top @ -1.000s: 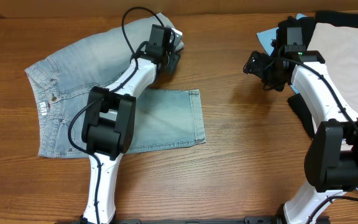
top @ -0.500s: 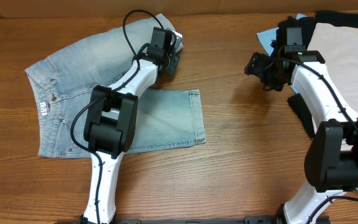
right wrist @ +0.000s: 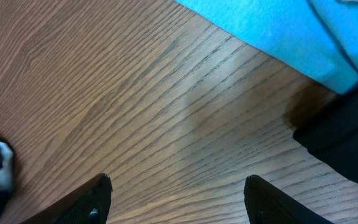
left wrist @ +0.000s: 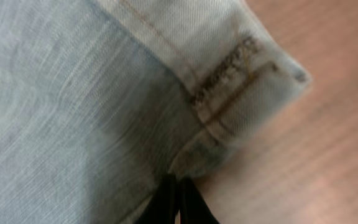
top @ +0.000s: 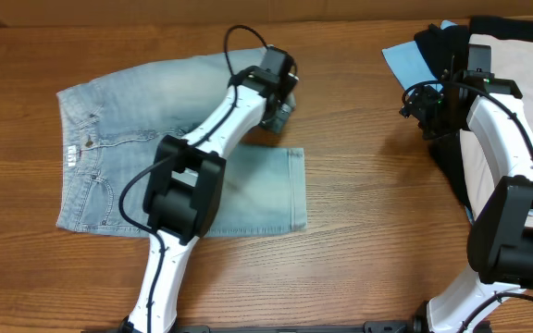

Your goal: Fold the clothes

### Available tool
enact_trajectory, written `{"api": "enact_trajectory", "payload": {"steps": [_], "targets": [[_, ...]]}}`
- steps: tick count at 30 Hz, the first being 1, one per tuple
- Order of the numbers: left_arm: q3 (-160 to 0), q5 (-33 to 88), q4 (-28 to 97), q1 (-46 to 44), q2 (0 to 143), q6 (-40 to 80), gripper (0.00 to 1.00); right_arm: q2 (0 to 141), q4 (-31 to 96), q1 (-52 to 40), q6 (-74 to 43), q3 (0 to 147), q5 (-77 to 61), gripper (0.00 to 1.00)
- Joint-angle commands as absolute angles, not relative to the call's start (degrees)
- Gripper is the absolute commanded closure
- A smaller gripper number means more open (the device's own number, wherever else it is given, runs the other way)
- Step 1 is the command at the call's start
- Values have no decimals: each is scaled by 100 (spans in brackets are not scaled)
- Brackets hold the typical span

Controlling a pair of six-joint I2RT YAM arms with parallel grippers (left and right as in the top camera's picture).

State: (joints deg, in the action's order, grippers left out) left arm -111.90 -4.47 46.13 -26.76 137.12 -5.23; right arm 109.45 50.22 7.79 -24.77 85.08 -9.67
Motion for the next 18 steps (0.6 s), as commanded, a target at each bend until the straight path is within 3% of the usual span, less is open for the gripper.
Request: {"api": "enact_trajectory", "payload": {"steps": [1, 8, 10, 11, 13, 14, 15, 18], "targets": [[-12038, -123, 5284, -3009, 13850, -429, 96, 10676, 5004, 784, -2403, 8591, -1011, 27], [-12910, -145, 6239, -3496, 13850, -429, 96, 10667, 5199, 1068, -2307, 8593, -1695, 27], [-13113, -148, 6377, -3505, 13852, -423, 85, 10637, 5231, 1177, -2078, 8595, -2084, 27], [-13207, -143, 6458, -3485, 13850, -395, 85, 10613, 5260, 1194, -2073, 8595, -2117, 27], [-13856, -143, 7002, -3341, 13843, -134, 53, 10436, 5413, 1214, -1966, 8597, -2119, 27], [-14287, -137, 7345, -3240, 13830, -104, 30, 10307, 5487, 1212, -1949, 8597, -2117, 27], [-14903, -143, 7826, -3085, 13819, -106, 13, 10055, 5629, 1214, -1946, 8597, -2119, 27], [-16079, -139, 8735, -2797, 13782, -102, 0, 9406, 6010, 1155, -1938, 8597, -2204, 27]]}}
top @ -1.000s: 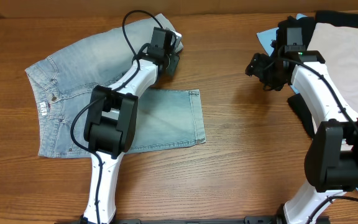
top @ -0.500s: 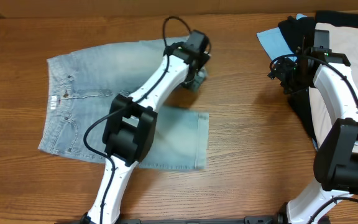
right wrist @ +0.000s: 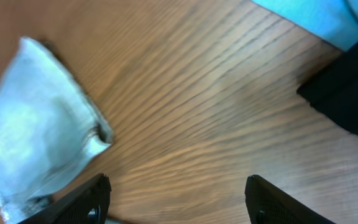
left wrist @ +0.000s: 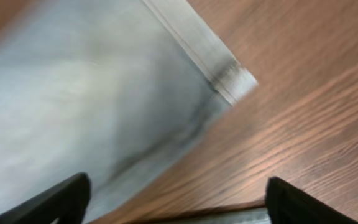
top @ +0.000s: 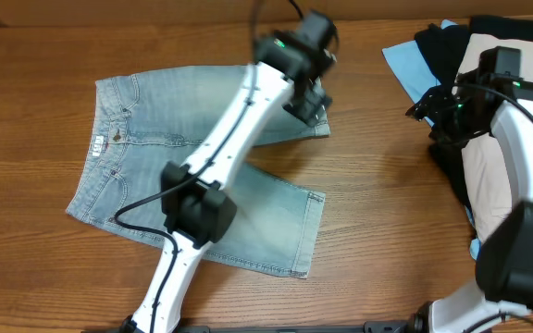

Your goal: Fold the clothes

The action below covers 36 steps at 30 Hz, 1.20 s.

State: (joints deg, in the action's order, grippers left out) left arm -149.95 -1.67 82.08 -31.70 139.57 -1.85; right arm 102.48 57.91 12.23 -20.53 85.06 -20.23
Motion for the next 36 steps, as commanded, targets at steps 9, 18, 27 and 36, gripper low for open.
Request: {"api": "enact_trajectory", "payload": {"steps": [9, 18, 27, 36], "targets": [[-17270, 1225, 9682, -1984, 12352, 410, 0, 7050, 7760, 5, -1824, 8595, -1802, 17], [-13085, -784, 9679, -1988, 8737, 1610, 0, 6075, 8938, -1160, -2738, 8477, -1393, 11], [-9474, -3326, 9633, -1984, 7153, 5537, 0, 6230, 7723, -3444, -5194, 6549, -285, 2], [-6928, -2930, 7513, -303, 7129, 5784, 0, 7218, 7242, -4167, -5325, 6226, 207, 0]]}}
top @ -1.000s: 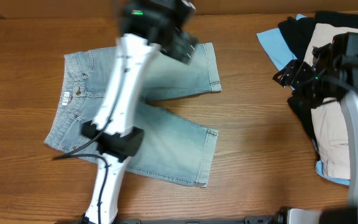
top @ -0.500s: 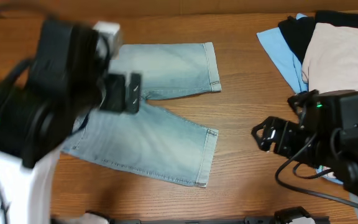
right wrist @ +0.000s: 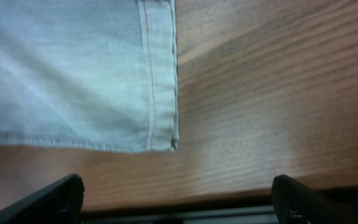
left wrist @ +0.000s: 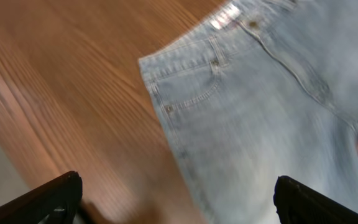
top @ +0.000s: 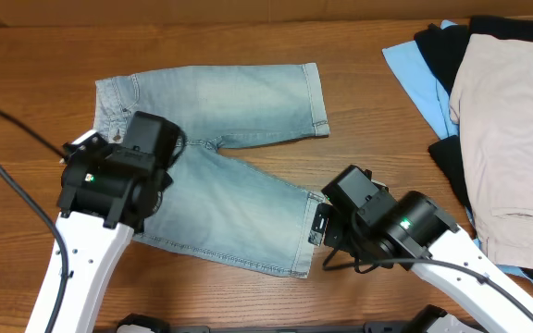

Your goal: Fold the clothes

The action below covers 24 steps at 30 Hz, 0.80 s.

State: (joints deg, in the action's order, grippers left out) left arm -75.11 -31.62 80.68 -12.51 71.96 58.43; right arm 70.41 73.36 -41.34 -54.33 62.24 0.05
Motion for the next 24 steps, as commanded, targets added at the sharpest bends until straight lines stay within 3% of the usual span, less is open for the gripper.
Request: {"api": "enact_trajectory", "payload": {"steps": [1, 4, 10, 15, 18, 24], "targets": [[-6775, -2655, 7225, 93, 7144, 5557, 0, 7253, 7207, -4167, -5238, 6226, 207, 0], [-6447, -2016, 6681, 1343, 7262, 5177, 0, 7269, 7059, -4165, -5203, 6226, 211, 0], [-6208, -1741, 5988, 2650, 7872, 4982, 0, 7273, 6785, -4165, -5205, 6224, 303, 0], [-6173, -1033, 5201, 2816, 8711, 3975, 9, 7275, 6755, -4165, -5203, 6224, 521, 0], [-6173, -624, 4762, 2816, 9332, 3409, 29, 7275, 6761, -4165, -5205, 6224, 580, 0], [-6173, -703, 4519, 2816, 10029, 3395, 34, 7275, 6761, -4167, -5205, 6224, 637, 0]]}}
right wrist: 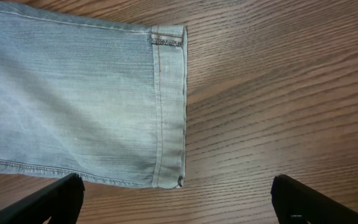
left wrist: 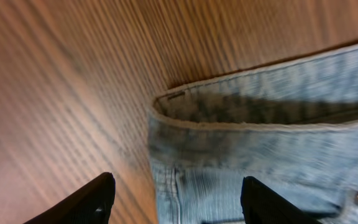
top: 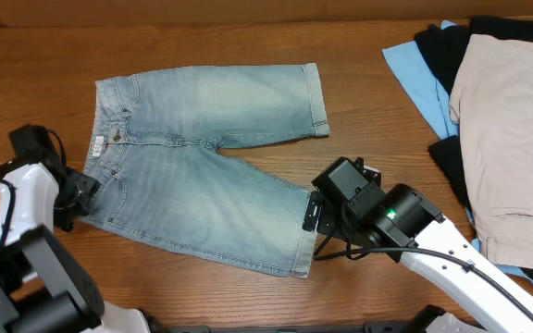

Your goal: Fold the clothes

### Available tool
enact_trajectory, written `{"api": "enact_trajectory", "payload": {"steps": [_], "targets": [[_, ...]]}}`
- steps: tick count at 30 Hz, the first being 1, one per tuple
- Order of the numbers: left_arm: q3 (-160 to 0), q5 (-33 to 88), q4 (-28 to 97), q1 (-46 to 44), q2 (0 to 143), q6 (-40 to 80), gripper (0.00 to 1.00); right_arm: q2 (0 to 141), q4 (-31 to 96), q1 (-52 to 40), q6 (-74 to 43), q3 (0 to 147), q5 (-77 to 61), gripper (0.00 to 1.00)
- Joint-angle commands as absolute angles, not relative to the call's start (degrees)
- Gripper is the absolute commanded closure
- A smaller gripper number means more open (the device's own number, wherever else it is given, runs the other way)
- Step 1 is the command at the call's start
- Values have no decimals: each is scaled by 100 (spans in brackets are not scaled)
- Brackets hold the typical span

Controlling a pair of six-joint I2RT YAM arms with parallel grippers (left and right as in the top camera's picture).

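Light blue denim shorts (top: 202, 157) lie spread flat on the wooden table, waistband to the left and both legs pointing right. My left gripper (top: 74, 200) is open at the waistband's near-left corner (left wrist: 166, 106), its fingers (left wrist: 101, 194) on either side of the denim edge and holding nothing. By the hem of the near leg (right wrist: 169, 106), my right gripper (top: 315, 220) stands open and empty. Its fingertips (right wrist: 67, 190) are wide apart over the hem's corner and bare wood.
A pile of other clothes sits at the right edge: a beige garment (top: 507, 129) on top, black fabric (top: 442, 42) and a light blue piece (top: 413, 63) beneath. Bare wooden table (top: 378, 139) lies between the shorts and the pile.
My left gripper has gone from over the shorts' waist area to the waistband's near-left corner. The right gripper has shifted slightly along the near leg's hem. The shorts lie unchanged.
My left gripper was shut on the far leg's hem while the shorts lay partly bunched, and the right gripper was open by the pile. Then the left was open with that leg laid out rightward. Later both arms hung over the flat shorts, now at waistband corner and near hem.
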State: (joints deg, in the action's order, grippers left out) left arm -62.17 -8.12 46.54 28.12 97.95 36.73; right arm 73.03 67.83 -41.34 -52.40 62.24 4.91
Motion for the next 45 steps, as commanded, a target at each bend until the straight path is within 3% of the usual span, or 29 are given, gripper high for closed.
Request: {"api": "enact_trajectory", "payload": {"steps": [1, 7, 9, 11, 13, 14, 19, 27, 35, 41, 44, 45], "targets": [[-6173, -701, 4462, 2816, 10097, 3378, 34, 7275, 6764, -4167, -5205, 6219, 646, 0], [-6173, -982, 4248, 2816, 10545, 3382, 34, 7279, 6711, -4167, -5275, 6023, 591, 0], [-6173, -1002, 4143, 2816, 10645, 3382, 39, 7279, 6637, -4167, -5273, 5872, 484, 0], [-6173, -937, 4075, 2814, 10742, 3382, 57, 7279, 6534, -4167, -5275, 5745, 362, 0], [-6173, -934, 4062, 2810, 10838, 3385, 88, 7279, 6420, -4167, -5275, 5605, 174, 2], [-6171, -934, 4062, 2810, 10860, 3382, 96, 7279, 6388, -4167, -5275, 5546, 93, 3], [-6169, -779, 4038, 2805, 10864, 3387, 96, 7279, 6090, -4185, -5223, 5196, -454, 6], [-6169, -475, 4056, 2805, 10864, 3387, 96, 7367, 5251, -4421, -4145, 4713, -1122, 14], [-6169, -462, 4042, 2794, 10864, 3385, 96, 8665, 4825, -4687, -3848, 4735, -1809, 15], [-6169, -491, 4016, 2794, 10864, 3382, 96, 9111, 4831, -4799, -3817, 4766, -1767, 30], [-6169, -491, 4016, 2794, 10864, 3382, 96, 9111, 4827, -4799, -3879, 4764, -1734, 44], [-6169, -491, 4021, 2794, 10864, 3382, 96, 9111, 4829, -4799, -3916, 4764, -1678, 53]]}}
